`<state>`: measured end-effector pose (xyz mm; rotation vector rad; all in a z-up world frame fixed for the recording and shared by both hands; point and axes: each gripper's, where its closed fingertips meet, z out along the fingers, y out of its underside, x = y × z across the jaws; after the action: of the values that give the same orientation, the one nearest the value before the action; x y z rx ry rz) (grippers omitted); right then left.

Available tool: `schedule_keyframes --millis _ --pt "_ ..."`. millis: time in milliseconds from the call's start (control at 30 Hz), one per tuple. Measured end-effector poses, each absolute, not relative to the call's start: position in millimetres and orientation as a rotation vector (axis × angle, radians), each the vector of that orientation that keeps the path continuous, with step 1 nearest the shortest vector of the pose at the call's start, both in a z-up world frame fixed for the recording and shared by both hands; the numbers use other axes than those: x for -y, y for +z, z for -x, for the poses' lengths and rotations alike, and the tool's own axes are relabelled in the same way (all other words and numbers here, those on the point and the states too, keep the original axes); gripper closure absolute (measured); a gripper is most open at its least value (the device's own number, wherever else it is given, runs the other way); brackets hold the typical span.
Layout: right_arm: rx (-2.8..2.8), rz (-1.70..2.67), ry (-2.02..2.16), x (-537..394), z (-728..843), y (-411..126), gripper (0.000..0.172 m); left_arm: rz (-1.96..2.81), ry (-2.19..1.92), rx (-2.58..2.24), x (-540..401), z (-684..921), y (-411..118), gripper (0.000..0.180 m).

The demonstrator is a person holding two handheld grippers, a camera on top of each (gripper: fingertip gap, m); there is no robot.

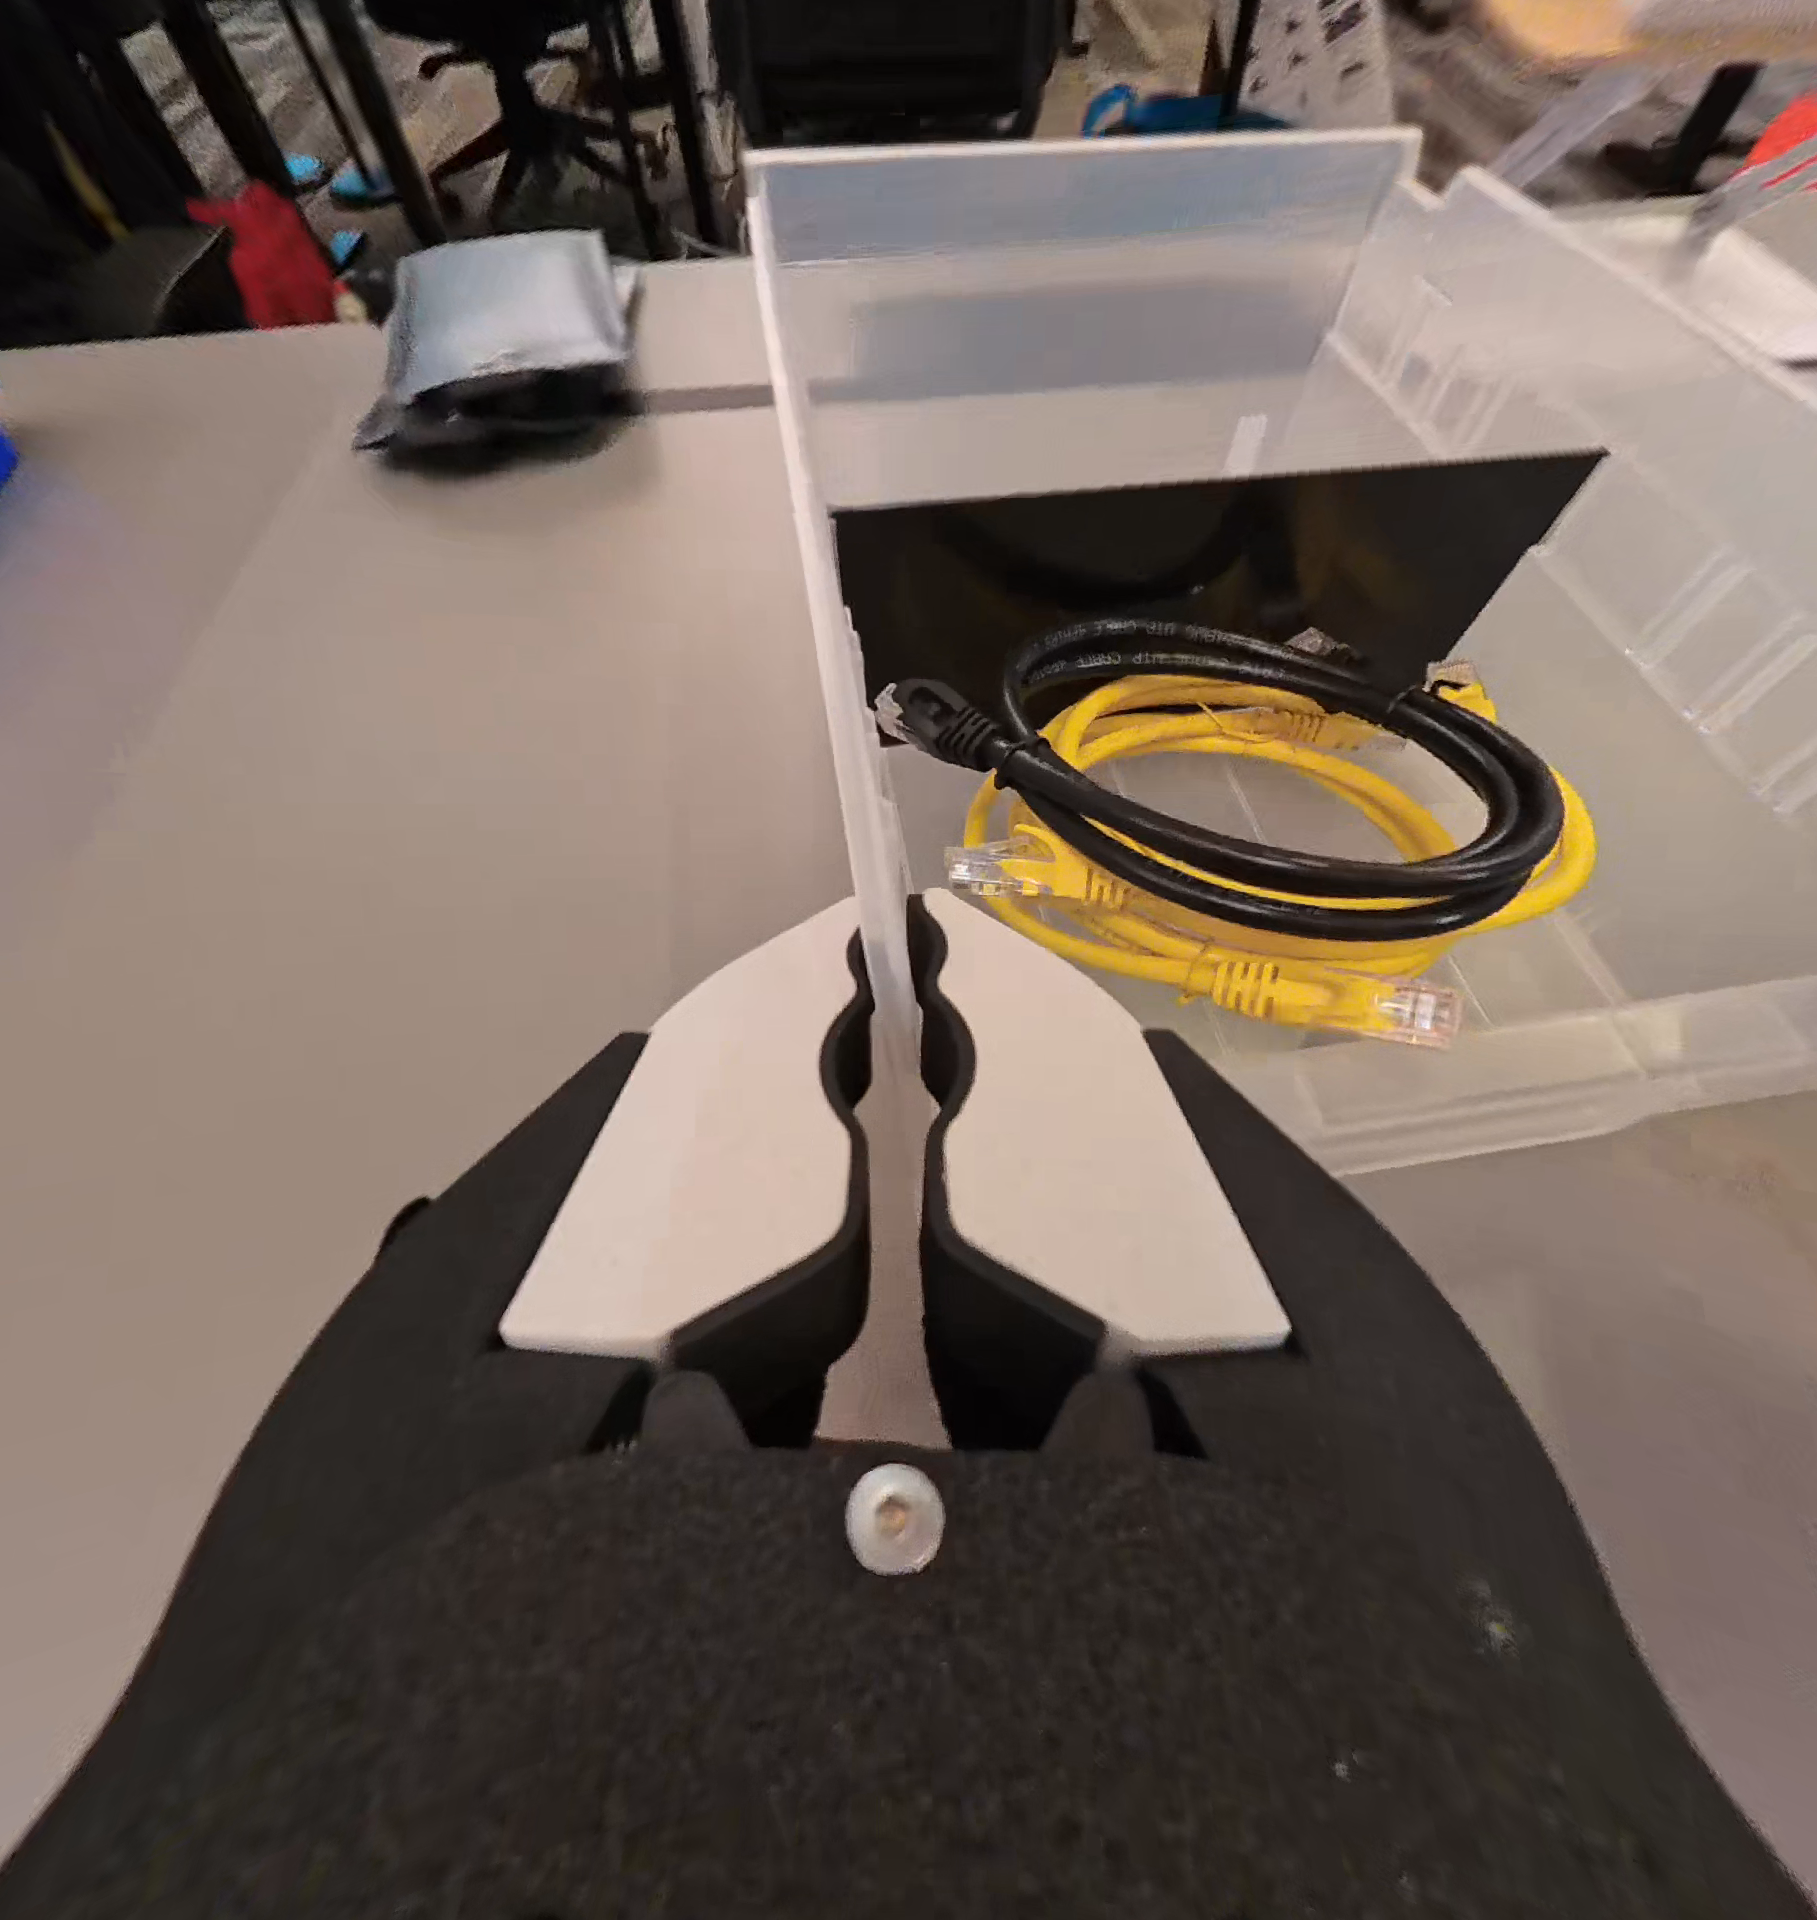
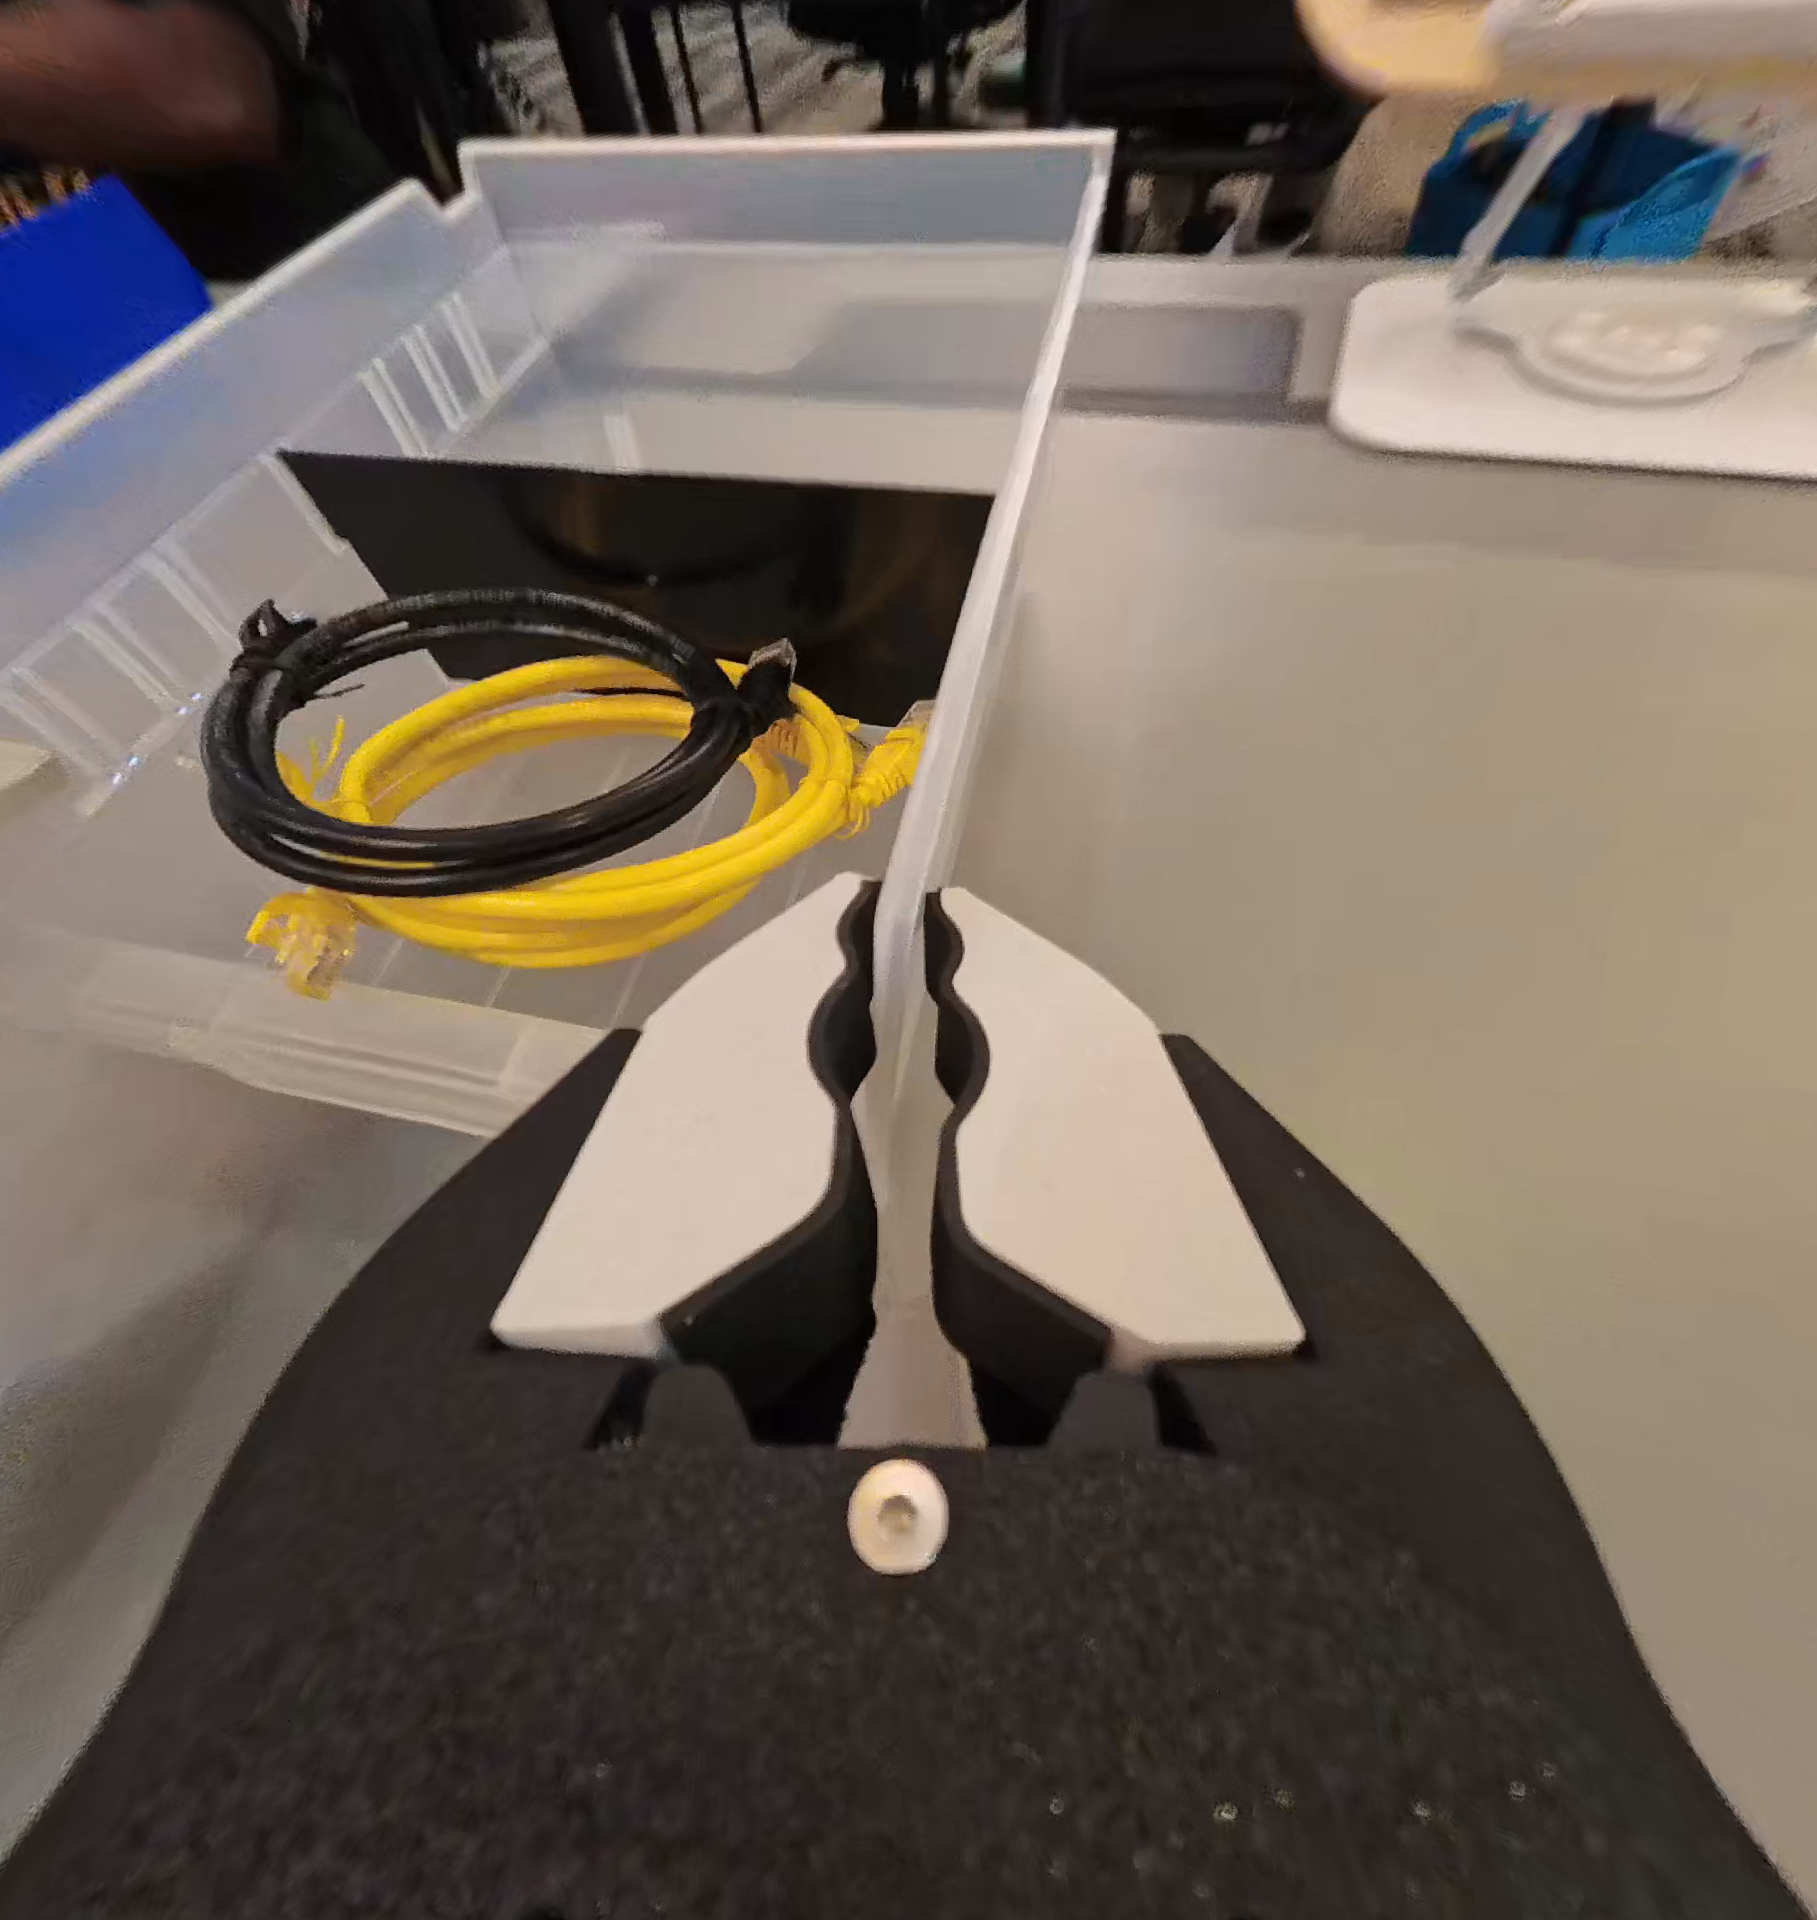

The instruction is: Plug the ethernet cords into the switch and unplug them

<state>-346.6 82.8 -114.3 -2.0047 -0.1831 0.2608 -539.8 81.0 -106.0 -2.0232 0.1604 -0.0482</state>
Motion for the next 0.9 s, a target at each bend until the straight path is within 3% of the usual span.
schedule_keyframes --millis 333,400,533,767,900 --pt "0.225 2.033 0.475 -83.2 389.4 -131.3 0.152 2.06 -0.184 0.01 -109.7 572.1 -129.8 0.176" --pt "0.314 2.041 0.547 -80.3 389.9 -130.2 0.15 2.069 -0.179 -0.01 -109.8 568.8 -130.9 0.166" --pt "0.517 1.944 0.635 -63.0 367.8 -109.1 0.134 2.092 -0.077 0.075 -96.5 585.2 -120.4 0.122" --pt "0.734 1.814 0.73 -30.3 249.2 -76.5 0.13 1.783 -0.225 0.135 -51.1 567.9 -47.4 0.119" --pt "0.783 1.878 0.622 -21.3 160.0 -86.1 0.125 1.707 0.089 0.163 -30.6 566.4 -53.6 0.137"
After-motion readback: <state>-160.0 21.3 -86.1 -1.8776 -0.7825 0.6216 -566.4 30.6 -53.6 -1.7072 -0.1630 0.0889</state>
